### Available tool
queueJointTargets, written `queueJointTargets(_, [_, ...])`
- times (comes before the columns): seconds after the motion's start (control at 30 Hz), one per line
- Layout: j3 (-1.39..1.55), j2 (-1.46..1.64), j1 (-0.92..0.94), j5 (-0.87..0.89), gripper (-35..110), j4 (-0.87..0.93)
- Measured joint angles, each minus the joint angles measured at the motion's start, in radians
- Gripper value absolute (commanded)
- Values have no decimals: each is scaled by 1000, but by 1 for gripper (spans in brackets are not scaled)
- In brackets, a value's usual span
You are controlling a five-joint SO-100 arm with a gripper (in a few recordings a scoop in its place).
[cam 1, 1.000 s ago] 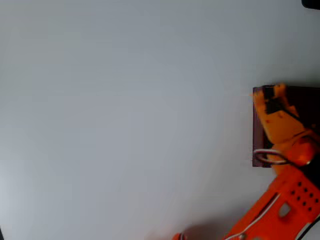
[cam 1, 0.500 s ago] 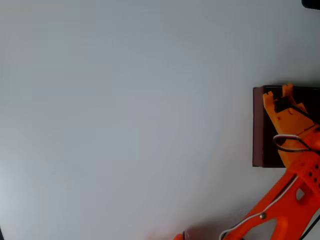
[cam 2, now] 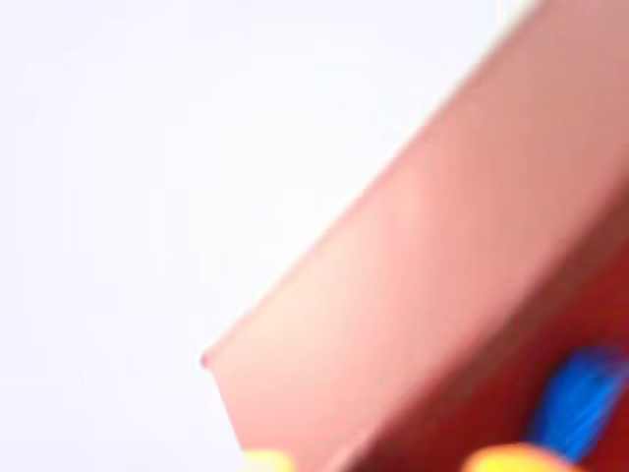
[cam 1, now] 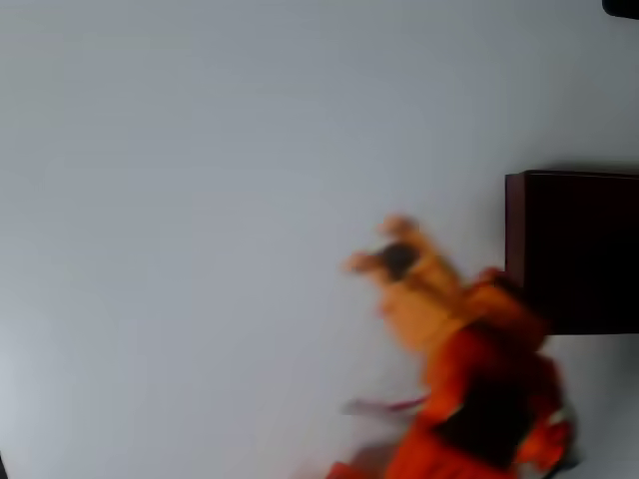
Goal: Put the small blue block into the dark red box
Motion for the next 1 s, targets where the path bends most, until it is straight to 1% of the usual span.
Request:
queueJointTargets(0.13, [245, 405, -249, -3, 4, -5])
queueJointTargets(0.23, [434, 723, -428, 12, 0, -2])
queueJointTargets(0.37, [635, 1043, -604, 3, 0, 15])
queueJointTargets(0.57, [765, 1120, -811, -72, 0, 48])
queueJointTargets(0.67, [804, 1129, -854, -135, 0, 34])
queueJointTargets(0.8, [899, 1126, -862, -175, 0, 3])
queueJointTargets(1.0, [930, 1129, -833, -175, 0, 2])
